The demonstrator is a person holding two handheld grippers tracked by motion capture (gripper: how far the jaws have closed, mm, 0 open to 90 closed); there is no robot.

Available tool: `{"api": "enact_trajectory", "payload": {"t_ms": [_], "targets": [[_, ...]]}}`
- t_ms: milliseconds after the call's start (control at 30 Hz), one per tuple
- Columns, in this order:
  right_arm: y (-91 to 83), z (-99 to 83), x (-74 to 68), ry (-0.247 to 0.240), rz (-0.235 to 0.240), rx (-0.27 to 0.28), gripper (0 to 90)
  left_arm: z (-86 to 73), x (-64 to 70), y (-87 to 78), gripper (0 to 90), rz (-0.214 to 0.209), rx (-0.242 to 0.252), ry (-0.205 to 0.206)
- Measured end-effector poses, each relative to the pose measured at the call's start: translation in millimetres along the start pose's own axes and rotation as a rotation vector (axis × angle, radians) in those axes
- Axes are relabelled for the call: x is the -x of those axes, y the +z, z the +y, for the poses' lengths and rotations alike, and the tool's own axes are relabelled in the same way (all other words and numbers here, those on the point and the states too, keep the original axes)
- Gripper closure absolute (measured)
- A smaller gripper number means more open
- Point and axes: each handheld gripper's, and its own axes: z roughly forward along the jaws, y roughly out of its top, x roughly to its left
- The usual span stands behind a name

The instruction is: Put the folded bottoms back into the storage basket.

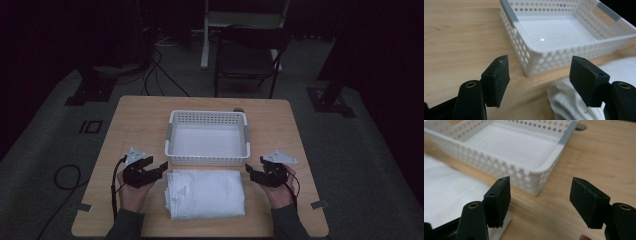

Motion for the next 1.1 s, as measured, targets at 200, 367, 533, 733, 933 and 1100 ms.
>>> {"api": "enact_trajectory", "payload": {"t_ms": [200,367,533,733,933,1100], "targets": [[-0.4,-15.1,-7.9,-0.024,0.034,-0.026,33.6,-17.7,18.5,-5.9,33.2,-0.021,-0.015,0.029],[3.3,-20.5,-11.6,-0.013,0.07,-0.048,35.2,-28.4,31.4,-4.7,33.2,-0.024,-0.036,0.055],[2.5,-25.6,-22.1,-0.04,0.146,-0.07,42.0,-36.9,38.5,-7.0,37.1,-0.042,-0.045,0.059],[0.0,-33.0,-31.0,-0.033,0.226,-0.093,40.3,-48.4,46.6,-12.5,35.3,-0.055,-0.068,0.09],[2.0,-41.0,-30.7,0.035,0.32,-0.158,35.1,-58.8,44.5,-10.7,35.7,-0.079,-0.087,0.073],[9.6,-46.8,-29.3,0.053,0.348,-0.197,36.2,-60.8,44.4,-3.6,38.9,-0.095,-0.113,0.069]]}}
